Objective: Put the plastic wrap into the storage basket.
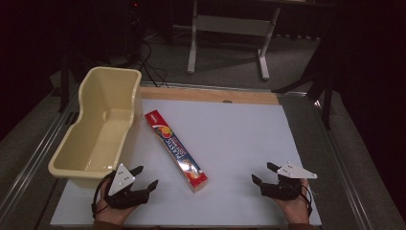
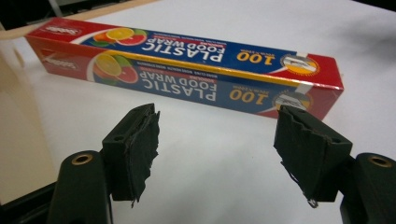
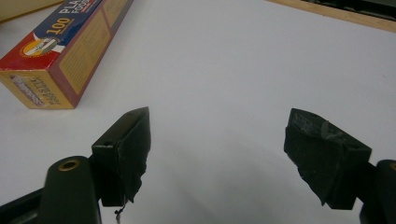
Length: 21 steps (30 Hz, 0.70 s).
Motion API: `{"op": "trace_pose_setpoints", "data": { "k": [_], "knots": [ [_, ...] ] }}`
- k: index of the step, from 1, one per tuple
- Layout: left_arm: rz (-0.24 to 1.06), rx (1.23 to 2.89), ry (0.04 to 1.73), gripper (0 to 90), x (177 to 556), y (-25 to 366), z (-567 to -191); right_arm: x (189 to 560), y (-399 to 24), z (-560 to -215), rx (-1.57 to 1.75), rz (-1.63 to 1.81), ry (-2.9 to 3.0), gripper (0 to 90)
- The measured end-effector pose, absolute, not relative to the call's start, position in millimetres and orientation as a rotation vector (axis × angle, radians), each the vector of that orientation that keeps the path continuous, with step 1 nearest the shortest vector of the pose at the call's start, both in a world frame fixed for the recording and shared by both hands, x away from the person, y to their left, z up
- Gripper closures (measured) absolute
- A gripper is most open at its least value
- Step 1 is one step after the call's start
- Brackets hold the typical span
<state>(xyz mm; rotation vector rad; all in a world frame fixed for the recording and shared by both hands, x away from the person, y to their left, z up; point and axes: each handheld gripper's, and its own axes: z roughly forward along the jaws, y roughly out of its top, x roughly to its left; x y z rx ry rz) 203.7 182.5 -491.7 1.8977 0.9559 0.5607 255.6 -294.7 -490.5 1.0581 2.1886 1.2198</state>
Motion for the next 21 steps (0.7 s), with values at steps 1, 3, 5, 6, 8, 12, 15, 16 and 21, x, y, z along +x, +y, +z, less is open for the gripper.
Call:
{"op": "trace_pose_setpoints", "data": {
  "k": [1, 3, 5, 6, 8, 12, 15, 16, 21],
  "knots": [
    [0.561, 1.898, 0.956, 30.5, 204, 183, -492, 256, -295, -491, 1.058, 1.22, 2.189, 22.5],
    [0.559, 1.896, 0.953, 30.3, 203, 182, -491, 255, -295, -491, 1.059, 1.225, 2.192, 22.6],
    [0.568, 1.892, 0.947, 30.3, 203, 182, -491, 255, -296, -490, 1.062, 1.262, 2.195, 22.5],
    [0.568, 1.892, 0.946, 30.3, 202, 183, -491, 255, -296, -489, 1.067, 1.283, 2.19, 22.6],
    [0.567, 1.892, 0.945, 30.3, 202, 183, -491, 256, -297, -489, 1.069, 1.297, 2.184, 22.6],
    [0.563, 1.888, 0.934, 30.3, 202, 181, -491, 255, -293, -488, 1.062, 1.294, 2.188, 22.7],
    [0.561, 1.898, 0.926, 30.3, 202, 180, -491, 253, -289, -487, 1.052, 1.294, 2.19, 22.8],
    [0.562, 1.897, 0.926, 30.4, 202, 179, -492, 253, -288, -486, 1.046, 1.295, 2.193, 22.9],
    [0.562, 1.892, 0.926, 30.4, 202, 179, -492, 251, -278, -482, 1.025, 1.315, 2.192, 24.2]
  ]
}}
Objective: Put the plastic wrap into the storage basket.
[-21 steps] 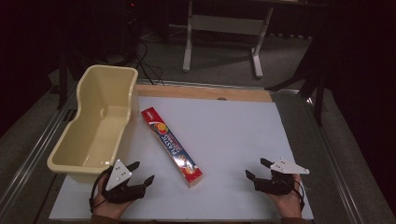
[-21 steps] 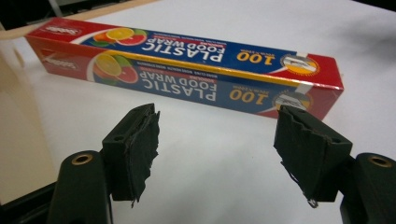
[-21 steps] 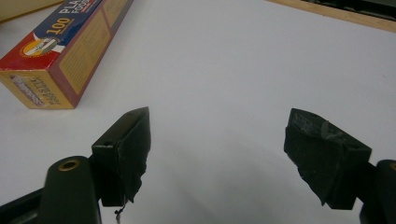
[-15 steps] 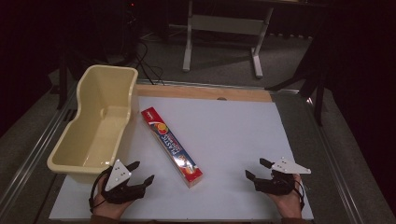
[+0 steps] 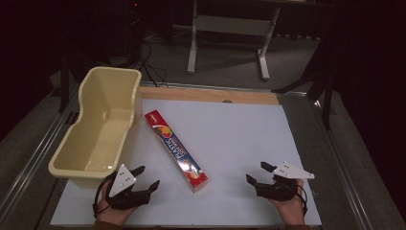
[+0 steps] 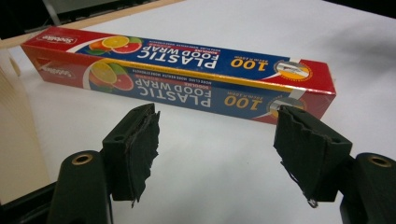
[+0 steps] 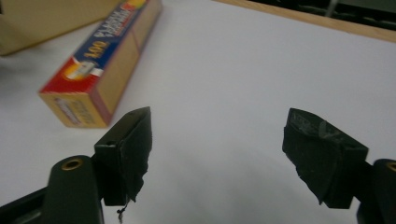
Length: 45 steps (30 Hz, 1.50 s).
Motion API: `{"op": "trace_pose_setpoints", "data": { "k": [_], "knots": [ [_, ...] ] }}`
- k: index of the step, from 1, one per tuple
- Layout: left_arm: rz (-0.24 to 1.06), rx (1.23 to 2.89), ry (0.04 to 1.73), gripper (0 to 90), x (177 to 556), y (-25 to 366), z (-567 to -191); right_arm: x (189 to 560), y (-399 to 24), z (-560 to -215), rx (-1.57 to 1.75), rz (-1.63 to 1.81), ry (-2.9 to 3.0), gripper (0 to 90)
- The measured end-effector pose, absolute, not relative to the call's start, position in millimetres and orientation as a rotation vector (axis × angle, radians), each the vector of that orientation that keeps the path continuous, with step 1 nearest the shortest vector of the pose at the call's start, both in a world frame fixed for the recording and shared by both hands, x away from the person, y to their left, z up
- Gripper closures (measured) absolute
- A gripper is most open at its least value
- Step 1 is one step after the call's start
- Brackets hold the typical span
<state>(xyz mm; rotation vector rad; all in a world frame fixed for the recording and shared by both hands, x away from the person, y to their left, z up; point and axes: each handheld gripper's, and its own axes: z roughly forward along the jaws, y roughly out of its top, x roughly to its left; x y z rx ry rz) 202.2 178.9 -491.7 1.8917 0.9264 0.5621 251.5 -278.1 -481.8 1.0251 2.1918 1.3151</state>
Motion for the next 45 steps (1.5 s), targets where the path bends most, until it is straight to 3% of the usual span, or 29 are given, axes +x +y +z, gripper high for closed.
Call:
{"op": "trace_pose_setpoints", "data": {
  "k": [7, 15, 26, 37, 45],
  "knots": [
    [0.565, 1.891, 0.919, 30.7, 201, 176, -492, 255, -247, -477, 0.919, 1.349, 2.251, 30.8],
    [0.578, 1.859, 0.934, 30.8, 201, 180, -491, 263, -207, -475, 0.797, 1.389, 2.343, 47.7],
    [0.578, 1.862, 0.931, 31.1, 201, 179, -491, 269, -148, -477, 0.68, 1.415, 2.425, 89.4],
    [0.576, 1.851, 0.929, 31.2, 199, 178, -490, 262, -87, -492, 0.484, 1.291, 2.572, 89.9],
    [0.574, 1.85, 0.929, 31.3, 199, 178, -490, 266, -67, -504, 0.461, 1.158, 2.639, 90.0]
  ]
}}
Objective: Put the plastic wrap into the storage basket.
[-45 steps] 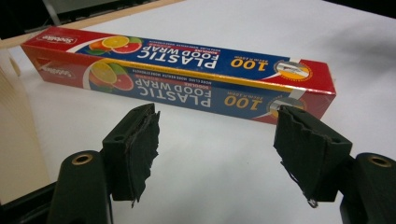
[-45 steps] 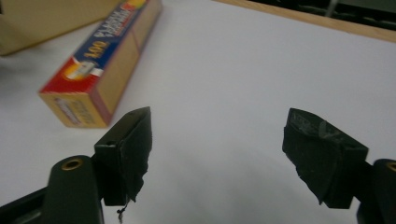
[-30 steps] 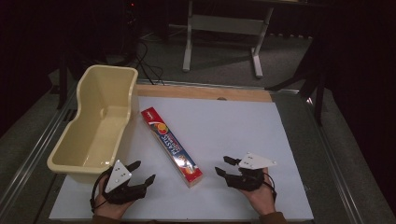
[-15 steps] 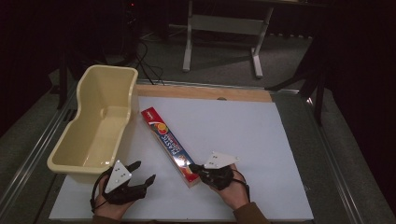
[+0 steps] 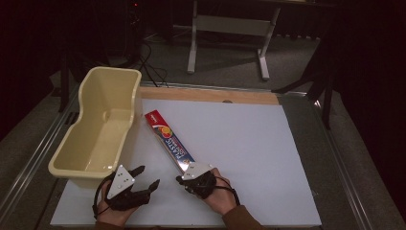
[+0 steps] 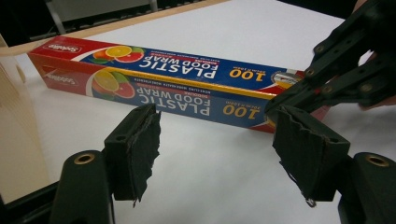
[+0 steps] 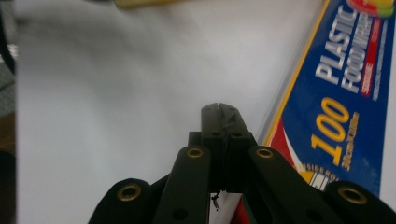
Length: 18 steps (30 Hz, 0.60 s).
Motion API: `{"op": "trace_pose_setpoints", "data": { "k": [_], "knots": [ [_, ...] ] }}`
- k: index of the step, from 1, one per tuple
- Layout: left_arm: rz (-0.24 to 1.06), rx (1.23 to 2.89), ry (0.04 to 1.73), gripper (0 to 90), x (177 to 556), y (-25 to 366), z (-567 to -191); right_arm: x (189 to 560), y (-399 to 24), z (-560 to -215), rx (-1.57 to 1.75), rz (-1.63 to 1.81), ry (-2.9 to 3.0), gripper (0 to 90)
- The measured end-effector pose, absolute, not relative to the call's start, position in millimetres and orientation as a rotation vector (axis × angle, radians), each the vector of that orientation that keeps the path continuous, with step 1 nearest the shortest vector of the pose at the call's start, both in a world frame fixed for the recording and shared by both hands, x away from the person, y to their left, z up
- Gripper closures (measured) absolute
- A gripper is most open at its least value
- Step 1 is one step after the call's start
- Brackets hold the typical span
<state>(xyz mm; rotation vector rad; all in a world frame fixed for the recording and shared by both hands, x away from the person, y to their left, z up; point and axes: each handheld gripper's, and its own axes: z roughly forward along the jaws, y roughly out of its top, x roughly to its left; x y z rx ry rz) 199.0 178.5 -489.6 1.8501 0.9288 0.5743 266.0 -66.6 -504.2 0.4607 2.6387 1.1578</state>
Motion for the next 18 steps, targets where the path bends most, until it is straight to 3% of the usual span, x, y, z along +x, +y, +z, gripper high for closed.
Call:
{"op": "trace_pose_setpoints", "data": {
  "k": [10, 18],
  "knots": [
    [0.577, 1.852, 0.928, 31.6, 199, 179, -489, 270, -69, -504, 0.469, 1.008, 2.632, 90.0],
    [0.575, 1.848, 0.933, 31.6, 199, 179, -490, 291, -101, -502, 0.595, 0.959, 2.579, 90.0]
  ]
}}
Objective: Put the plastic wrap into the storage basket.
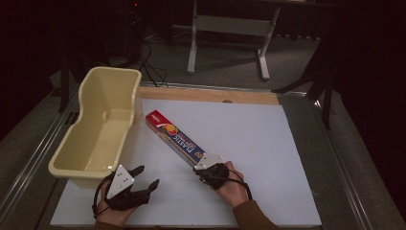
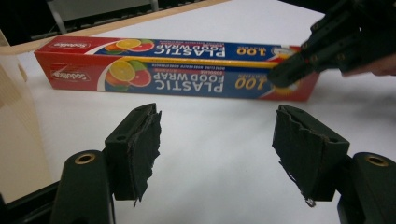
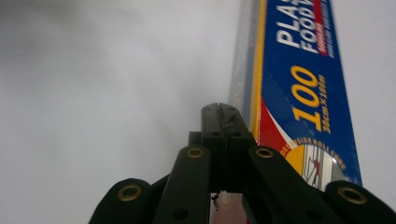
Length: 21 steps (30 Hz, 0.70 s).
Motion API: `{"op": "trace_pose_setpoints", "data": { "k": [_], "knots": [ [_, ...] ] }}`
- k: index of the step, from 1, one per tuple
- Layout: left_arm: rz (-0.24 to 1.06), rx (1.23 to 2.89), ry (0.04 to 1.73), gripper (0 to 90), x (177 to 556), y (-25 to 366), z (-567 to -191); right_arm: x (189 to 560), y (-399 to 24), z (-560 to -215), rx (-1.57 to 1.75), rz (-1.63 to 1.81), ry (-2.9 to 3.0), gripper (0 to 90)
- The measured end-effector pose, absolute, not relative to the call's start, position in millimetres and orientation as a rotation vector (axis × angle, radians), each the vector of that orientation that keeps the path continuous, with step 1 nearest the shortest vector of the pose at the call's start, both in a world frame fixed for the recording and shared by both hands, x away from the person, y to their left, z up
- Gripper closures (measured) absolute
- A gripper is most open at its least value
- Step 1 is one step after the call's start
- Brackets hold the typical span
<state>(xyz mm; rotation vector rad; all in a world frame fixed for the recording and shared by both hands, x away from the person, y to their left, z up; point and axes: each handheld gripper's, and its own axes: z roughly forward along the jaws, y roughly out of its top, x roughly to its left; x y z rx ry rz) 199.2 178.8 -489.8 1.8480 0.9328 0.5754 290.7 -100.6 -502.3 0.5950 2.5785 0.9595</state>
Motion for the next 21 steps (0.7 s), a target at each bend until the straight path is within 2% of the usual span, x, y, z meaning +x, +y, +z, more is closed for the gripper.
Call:
{"op": "trace_pose_setpoints", "data": {
  "k": [6, 9, 15, 19, 21],
  "knots": [
    [0.576, 1.852, 0.932, 31.6, 199, 178, -490, 299, -105, -499, 0.624, 0.912, 2.584, 90.0],
    [0.576, 1.849, 0.932, 31.6, 199, 179, -490, 300, -103, -489, 0.612, 1.022, 2.577, 89.2],
    [0.574, 1.849, 0.931, 31.6, 199, 179, -490, 328, -99, -473, 0.704, 1.141, 2.498, 46.2],
    [0.573, 1.851, 0.931, 31.6, 200, 179, -490, 353, -94, -479, 0.793, 1.118, 2.525, 32.5],
    [0.57, 1.85, 0.933, 31.6, 200, 179, -490, 360, -89, -481, 0.782, 1.093, 2.539, 29.0]
  ]
}}
